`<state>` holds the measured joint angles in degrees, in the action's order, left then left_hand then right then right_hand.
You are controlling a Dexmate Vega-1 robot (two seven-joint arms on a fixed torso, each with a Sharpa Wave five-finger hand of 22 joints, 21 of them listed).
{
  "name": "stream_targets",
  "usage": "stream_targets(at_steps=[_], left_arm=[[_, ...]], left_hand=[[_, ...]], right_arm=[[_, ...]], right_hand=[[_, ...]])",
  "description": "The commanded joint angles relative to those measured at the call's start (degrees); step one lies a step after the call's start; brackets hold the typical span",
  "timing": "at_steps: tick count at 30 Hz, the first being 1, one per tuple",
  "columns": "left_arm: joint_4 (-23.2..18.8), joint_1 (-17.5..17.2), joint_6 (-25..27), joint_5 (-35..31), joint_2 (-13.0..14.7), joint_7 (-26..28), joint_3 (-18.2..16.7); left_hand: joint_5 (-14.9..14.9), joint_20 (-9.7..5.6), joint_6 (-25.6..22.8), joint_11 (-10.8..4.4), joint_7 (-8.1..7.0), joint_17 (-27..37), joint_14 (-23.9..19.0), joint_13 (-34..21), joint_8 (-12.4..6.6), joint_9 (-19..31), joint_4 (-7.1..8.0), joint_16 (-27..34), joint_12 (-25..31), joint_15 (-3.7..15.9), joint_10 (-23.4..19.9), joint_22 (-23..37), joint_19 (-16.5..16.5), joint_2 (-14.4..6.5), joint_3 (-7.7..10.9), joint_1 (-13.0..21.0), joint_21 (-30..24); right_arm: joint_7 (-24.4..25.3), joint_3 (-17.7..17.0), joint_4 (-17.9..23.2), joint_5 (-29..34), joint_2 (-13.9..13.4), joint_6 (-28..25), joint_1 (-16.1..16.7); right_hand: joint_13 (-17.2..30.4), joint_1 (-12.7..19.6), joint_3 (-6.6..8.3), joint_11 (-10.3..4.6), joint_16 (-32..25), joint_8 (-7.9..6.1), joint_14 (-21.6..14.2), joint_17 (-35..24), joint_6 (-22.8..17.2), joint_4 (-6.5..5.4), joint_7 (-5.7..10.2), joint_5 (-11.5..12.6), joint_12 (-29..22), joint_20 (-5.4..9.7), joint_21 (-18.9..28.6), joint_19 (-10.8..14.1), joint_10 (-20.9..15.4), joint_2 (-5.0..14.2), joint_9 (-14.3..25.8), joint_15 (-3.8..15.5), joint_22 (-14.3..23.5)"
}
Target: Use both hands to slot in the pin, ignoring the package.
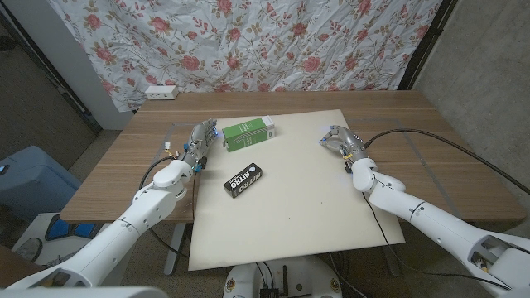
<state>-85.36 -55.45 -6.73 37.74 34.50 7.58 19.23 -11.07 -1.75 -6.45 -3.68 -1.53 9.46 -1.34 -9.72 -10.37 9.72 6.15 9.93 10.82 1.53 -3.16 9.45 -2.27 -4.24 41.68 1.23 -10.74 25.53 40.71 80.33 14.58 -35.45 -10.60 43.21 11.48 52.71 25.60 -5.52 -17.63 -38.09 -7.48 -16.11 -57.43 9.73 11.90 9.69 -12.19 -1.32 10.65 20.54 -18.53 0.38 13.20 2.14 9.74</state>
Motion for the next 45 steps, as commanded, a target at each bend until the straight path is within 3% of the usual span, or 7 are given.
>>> stream_targets(at_steps=[1, 32, 45], left_arm=[[-0.28, -0.55, -0.21, 0.15, 0.06, 0.08, -0.15], [-2.12, -2.09, -0.14, 0.14, 0.96, 0.94, -0.86], [-1.97, -2.04, -0.01, 0.24, 0.99, 0.8, -0.85]], left_hand=[[0.1, -0.98, -0.5, -0.04, -0.02, 0.21, -0.06, -0.2, 0.01, 0.22, -0.06, 0.18, -0.02, -0.2, -0.45, 0.32, 0.35, -4.22, 0.45, -0.19, -0.14], [0.11, -1.0, -0.57, -0.05, 0.01, 0.2, 0.0, -0.21, 0.0, 0.22, -0.06, 0.14, -0.04, -0.19, -0.44, 0.32, 0.39, -4.19, 0.51, -0.17, -0.14], [0.11, -1.0, -0.54, 0.02, 0.06, 0.19, -0.05, -0.21, 0.02, 0.22, -0.08, 0.15, -0.02, -0.16, -0.49, 0.32, 0.38, -4.2, 0.54, -0.15, -0.15]], right_arm=[[-0.36, -0.05, 0.6, -0.17, -0.31, -1.2, 0.32], [-0.69, 0.01, 0.66, -0.26, -0.75, -0.88, 0.52], [-1.13, -0.05, 0.92, -0.34, -1.13, 0.13, 0.63]], right_hand=[[0.06, 0.76, -0.15, 0.2, -0.28, 0.11, -0.25, -0.15, -1.36, -0.1, 0.92, 0.39, 0.1, -0.06, 0.5, 0.11, -0.13, 0.12, 0.12, 0.68, 0.16], [0.08, 0.88, -0.25, 0.09, -0.3, 0.82, -0.23, -0.28, -1.39, -0.14, 0.94, 0.38, 0.22, 0.15, 0.62, 0.38, 0.01, -0.09, -0.33, 0.65, 0.16], [0.12, 0.22, -1.01, 0.93, -0.2, 2.5, -0.12, -0.34, 1.21, -0.14, 0.89, 0.25, 0.44, -0.35, 0.66, 0.56, 0.59, -1.67, -0.8, -0.01, 0.16]])
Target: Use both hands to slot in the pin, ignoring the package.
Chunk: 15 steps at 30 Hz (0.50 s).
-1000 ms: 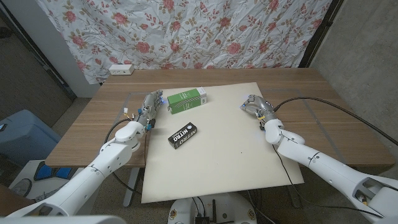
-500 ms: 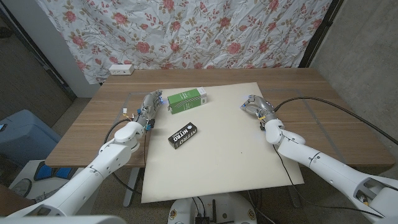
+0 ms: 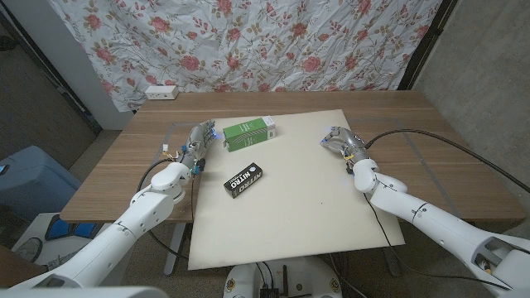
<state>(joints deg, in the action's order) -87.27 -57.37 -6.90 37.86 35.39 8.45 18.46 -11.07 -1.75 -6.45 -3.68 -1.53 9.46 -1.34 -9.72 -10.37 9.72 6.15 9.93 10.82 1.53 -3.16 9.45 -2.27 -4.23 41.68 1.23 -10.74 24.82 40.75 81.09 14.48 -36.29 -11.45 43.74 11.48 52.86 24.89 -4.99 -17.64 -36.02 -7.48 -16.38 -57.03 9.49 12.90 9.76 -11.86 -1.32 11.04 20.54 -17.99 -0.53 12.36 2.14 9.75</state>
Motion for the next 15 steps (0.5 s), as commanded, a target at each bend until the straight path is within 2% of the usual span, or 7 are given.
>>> stream_targets(at_steps=[1, 15], left_arm=[[0.0, -0.12, 0.06, 0.15, 0.07, -0.18, -0.09], [-0.35, -0.49, 0.38, 0.46, 0.4, -0.07, -0.4]], left_hand=[[0.11, -1.0, -0.53, 0.03, 0.06, 0.19, -0.02, -0.21, 0.02, 0.22, -0.08, 0.14, -0.03, -0.15, -0.47, 0.32, 0.39, -4.2, 0.55, -0.15, -0.15], [0.1, -1.01, -0.49, 0.09, 0.09, 0.21, -0.03, -0.21, 0.03, 0.22, -0.04, 0.15, -0.04, -0.24, -0.45, 0.32, 0.37, -4.25, 0.59, -0.16, -0.16]], right_arm=[[-0.54, -0.05, 0.11, -0.23, -0.37, 1.3, 0.06], [-1.11, 0.02, 0.21, 0.0, -0.46, 1.99, -0.07]], right_hand=[[0.12, 0.05, -0.33, 0.44, -0.19, 0.49, -0.14, -0.07, 0.9, 0.1, -0.11, 0.19, 0.14, -0.37, 0.27, 0.56, 0.14, -0.84, 0.03, -0.08, 0.15], [0.13, 0.21, -0.94, 0.72, 0.05, 1.57, 0.07, 0.01, 3.1, 0.4, -0.07, 0.35, 0.31, -0.7, 0.23, 0.59, 0.71, -2.44, -0.05, -0.53, 0.14]])
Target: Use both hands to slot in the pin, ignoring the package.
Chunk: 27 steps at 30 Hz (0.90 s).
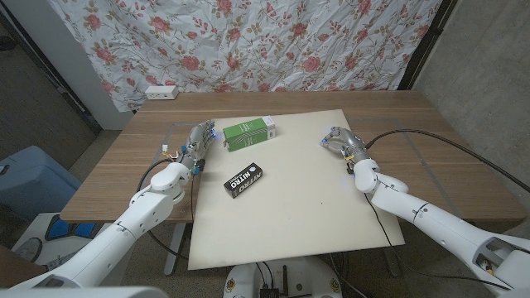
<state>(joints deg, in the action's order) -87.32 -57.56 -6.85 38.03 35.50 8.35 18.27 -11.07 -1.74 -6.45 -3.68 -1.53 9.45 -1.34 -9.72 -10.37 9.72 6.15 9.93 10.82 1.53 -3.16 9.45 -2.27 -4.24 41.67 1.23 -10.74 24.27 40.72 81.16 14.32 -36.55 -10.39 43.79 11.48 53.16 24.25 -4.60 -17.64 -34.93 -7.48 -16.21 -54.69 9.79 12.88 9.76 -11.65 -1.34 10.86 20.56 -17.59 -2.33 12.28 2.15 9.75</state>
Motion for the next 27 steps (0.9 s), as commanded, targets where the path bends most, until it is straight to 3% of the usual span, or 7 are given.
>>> stream_targets(at_steps=[1, 27], left_arm=[[-0.11, -0.29, 0.0, 0.34, 0.21, -0.22, -0.24], [-0.49, -0.64, 0.35, 0.75, 0.76, -0.61, -0.48]], left_hand=[[0.1, -1.01, -0.51, 0.09, 0.07, 0.21, -0.02, -0.21, 0.02, 0.23, -0.03, 0.14, -0.03, -0.22, -0.47, 0.32, 0.36, -4.26, 0.59, -0.16, -0.16], [0.09, -0.92, -0.51, 0.09, 0.12, 0.24, -0.18, -0.22, 0.01, 0.23, 0.18, 0.21, 0.0, -0.32, -0.55, 0.32, 0.34, -4.4, 0.66, -0.23, -0.18]], right_arm=[[-0.66, 0.05, 0.16, 0.17, -0.27, 1.11, -0.12], [-3.26, -0.02, 1.32, 1.15, -2.05, 3.7, -0.1]], right_hand=[[0.13, -0.09, -0.33, 0.38, 0.07, 0.52, 0.08, -0.15, 0.85, 0.1, -0.06, 0.36, 0.12, -0.7, 0.4, 0.57, 0.39, -0.7, 0.03, -0.53, 0.14], [0.24, -2.04, -1.82, 1.14, 1.04, 4.35, 1.68, -0.23, 8.1, -0.84, -0.27, 0.99, 0.65, -1.38, 0.07, -0.58, 3.16, -2.9, -0.39, -1.64, 0.18]])
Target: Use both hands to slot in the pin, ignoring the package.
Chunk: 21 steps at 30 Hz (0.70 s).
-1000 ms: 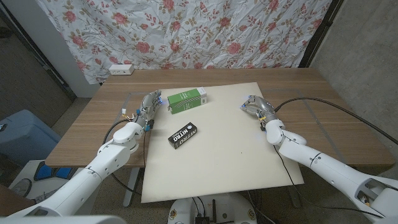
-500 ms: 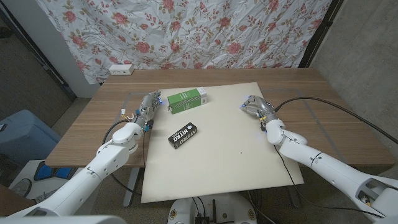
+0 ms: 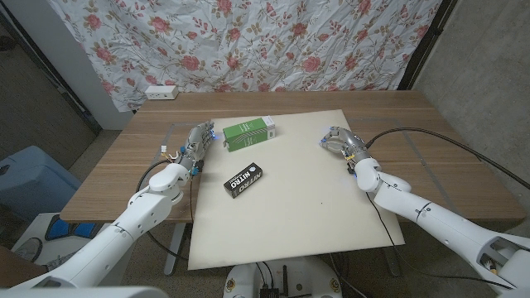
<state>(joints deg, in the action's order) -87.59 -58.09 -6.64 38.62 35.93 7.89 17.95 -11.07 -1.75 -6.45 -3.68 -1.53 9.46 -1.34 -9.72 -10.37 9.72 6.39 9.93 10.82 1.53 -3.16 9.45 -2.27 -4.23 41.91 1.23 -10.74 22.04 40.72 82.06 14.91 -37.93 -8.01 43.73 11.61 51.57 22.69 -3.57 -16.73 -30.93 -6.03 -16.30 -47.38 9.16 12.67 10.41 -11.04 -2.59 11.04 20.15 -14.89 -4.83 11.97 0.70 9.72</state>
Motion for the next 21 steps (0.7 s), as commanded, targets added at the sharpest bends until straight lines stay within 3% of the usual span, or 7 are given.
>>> stream_targets(at_steps=[1, 17, 21], left_arm=[[-0.2, -0.1, 0.12, 0.22, 0.37, -0.29, -0.15], [0.03, -0.39, 0.05, 0.63, 0.33, -0.65, -0.16], [0.24, -0.38, -0.34, 0.57, 0.26, -0.91, -0.14]], left_hand=[[0.09, -0.91, -0.53, 0.1, 0.11, 0.25, -0.17, -0.22, 0.01, 0.23, -0.04, 0.21, -0.01, -0.36, -0.54, 0.32, 0.34, -4.4, 0.42, -0.23, -0.18], [0.08, -0.78, -0.51, 0.16, 0.13, 0.25, -0.3, -0.22, 0.01, 0.23, 0.09, 0.24, 0.0, -0.33, -0.57, 0.32, 0.24, -4.44, 0.46, -0.26, -0.21], [0.08, -0.77, -0.55, 0.18, 0.19, 0.25, -0.31, -0.22, 0.0, 0.23, 0.11, 0.23, -0.02, -0.32, -0.53, 0.32, 0.23, -4.44, 0.47, -0.26, -0.21]], right_arm=[[-1.13, -0.05, 0.46, 0.57, -0.7, 1.37, -0.03], [-2.86, -0.89, 2.52, 0.44, -2.09, 1.23, 0.8], [-3.54, -1.19, 2.97, 0.2, -2.62, 1.64, 0.98]], right_hand=[[0.1, -0.51, -0.29, 0.13, 0.14, 0.47, 0.24, -0.15, 1.03, -0.22, -0.07, 0.36, 0.05, -0.12, -0.11, -0.19, 0.53, -0.45, -0.09, -0.32, 0.21], [0.18, -1.52, -0.73, 1.1, 0.69, 3.0, 1.32, -0.36, 5.96, -0.52, -0.06, 0.67, 0.19, -0.24, -0.14, -0.87, 2.55, -0.57, -0.23, -1.11, 0.22], [0.23, -2.56, -1.3, 1.43, 1.01, 4.43, 1.99, -0.49, 8.91, -0.73, -0.21, 0.79, 0.21, -0.4, -0.17, -1.32, 3.63, -1.12, -0.27, -1.67, 0.23]])
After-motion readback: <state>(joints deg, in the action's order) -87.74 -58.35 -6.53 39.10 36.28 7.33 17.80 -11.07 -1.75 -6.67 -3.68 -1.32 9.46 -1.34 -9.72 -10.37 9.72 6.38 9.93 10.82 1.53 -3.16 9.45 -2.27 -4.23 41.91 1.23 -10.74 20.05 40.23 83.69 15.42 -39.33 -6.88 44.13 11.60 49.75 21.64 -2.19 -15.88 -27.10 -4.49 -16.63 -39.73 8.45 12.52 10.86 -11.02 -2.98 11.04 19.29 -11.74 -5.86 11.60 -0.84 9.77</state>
